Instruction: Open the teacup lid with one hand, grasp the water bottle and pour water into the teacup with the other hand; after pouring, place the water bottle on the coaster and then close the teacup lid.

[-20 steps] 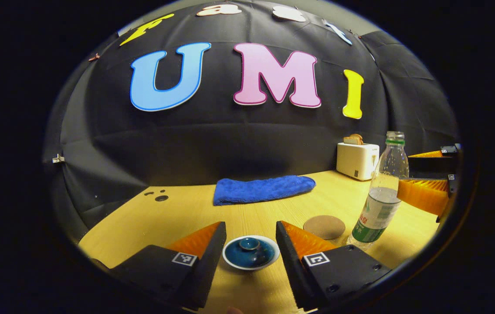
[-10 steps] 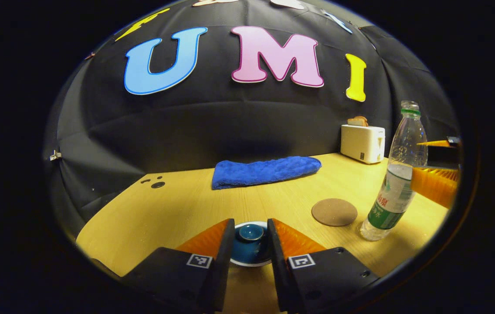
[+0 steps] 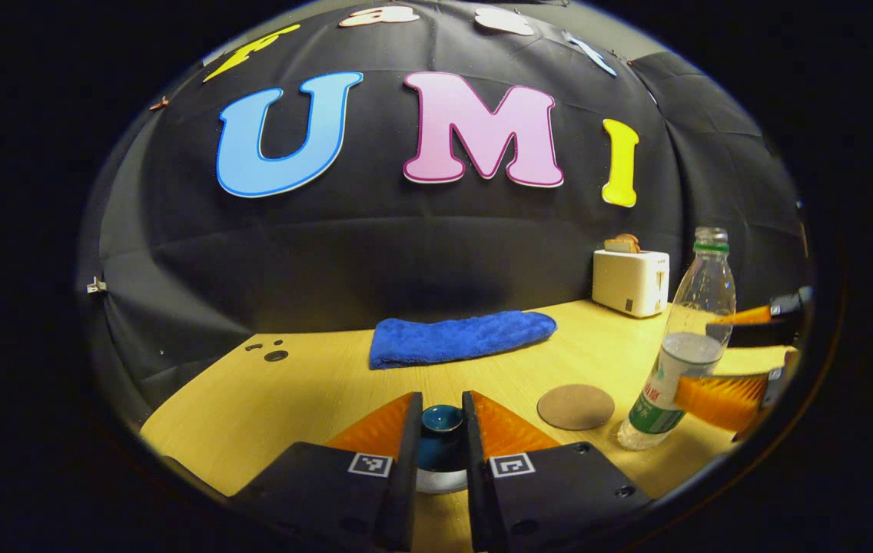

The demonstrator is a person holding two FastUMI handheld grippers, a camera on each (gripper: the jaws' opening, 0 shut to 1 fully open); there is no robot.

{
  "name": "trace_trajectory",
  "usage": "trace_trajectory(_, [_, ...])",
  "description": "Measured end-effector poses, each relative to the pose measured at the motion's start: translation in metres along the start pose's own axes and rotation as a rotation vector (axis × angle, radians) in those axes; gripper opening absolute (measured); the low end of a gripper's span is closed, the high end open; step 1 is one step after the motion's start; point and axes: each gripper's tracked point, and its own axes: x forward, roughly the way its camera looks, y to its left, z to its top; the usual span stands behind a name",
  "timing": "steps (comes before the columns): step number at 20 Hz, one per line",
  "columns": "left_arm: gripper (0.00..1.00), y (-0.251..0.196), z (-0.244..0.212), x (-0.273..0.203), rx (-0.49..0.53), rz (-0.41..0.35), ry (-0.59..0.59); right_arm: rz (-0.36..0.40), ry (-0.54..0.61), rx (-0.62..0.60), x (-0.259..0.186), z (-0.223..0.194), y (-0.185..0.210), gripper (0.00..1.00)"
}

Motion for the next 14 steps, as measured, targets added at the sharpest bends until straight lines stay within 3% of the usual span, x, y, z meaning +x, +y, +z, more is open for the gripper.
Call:
trace_trajectory(3, [0.28,0.010,0.011,-0.007,-0.009,0.019,-0.007,0.008,0.019,0.021,-0.001,-0.012,0.002,0.98])
trace_trajectory(11, [0.31,0.027,0.002,-0.020,-0.053,0.071,0.035,0.004,0.082,0.056,0.006,-0.038,0.001,0.98])
trace_trajectory(12, [0.28,0.029,0.001,-0.021,-0.051,0.076,0.035,0.010,0.089,0.055,0.007,-0.036,0.002,0.98])
trace_trajectory(13, [0.31,0.031,0.003,-0.022,-0.051,0.079,0.031,0.006,0.082,0.051,0.007,-0.038,0.001,0.98])
trace_trajectory(14, [0.28,0.031,0.004,-0.021,-0.051,0.082,0.028,0.004,0.092,0.056,0.011,-0.040,-0.001,0.98])
